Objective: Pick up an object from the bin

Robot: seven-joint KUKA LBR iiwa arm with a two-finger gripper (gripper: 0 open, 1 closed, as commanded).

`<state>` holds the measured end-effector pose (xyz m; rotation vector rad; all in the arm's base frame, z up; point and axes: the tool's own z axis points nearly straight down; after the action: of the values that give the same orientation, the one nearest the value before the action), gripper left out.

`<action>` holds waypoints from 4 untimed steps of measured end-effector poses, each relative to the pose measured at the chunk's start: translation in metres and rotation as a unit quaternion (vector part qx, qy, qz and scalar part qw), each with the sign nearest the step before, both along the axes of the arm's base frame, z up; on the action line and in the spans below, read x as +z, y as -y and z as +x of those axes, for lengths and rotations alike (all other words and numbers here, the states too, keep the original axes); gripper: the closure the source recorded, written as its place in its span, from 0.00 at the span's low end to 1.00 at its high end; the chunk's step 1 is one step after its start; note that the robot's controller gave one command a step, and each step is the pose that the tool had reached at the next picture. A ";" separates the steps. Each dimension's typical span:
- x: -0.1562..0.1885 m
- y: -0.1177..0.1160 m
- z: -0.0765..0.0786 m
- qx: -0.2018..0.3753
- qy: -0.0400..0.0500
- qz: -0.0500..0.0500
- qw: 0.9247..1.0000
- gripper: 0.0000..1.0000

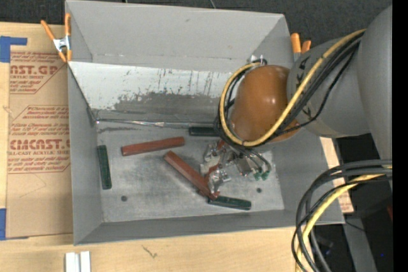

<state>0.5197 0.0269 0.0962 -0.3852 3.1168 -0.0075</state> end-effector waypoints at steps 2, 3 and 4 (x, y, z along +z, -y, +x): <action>0.015 -0.003 -0.006 0.000 0.000 0.003 1.000 0.00; 0.024 -0.003 -0.006 0.000 0.000 0.002 1.000 0.00; -0.016 0.009 -0.008 0.193 0.009 0.001 0.981 1.00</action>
Offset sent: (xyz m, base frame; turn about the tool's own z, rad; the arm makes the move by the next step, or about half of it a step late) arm -0.0063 0.0219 0.2158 -0.1396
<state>0.5120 0.0177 0.0804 -0.9726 2.9665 -0.0075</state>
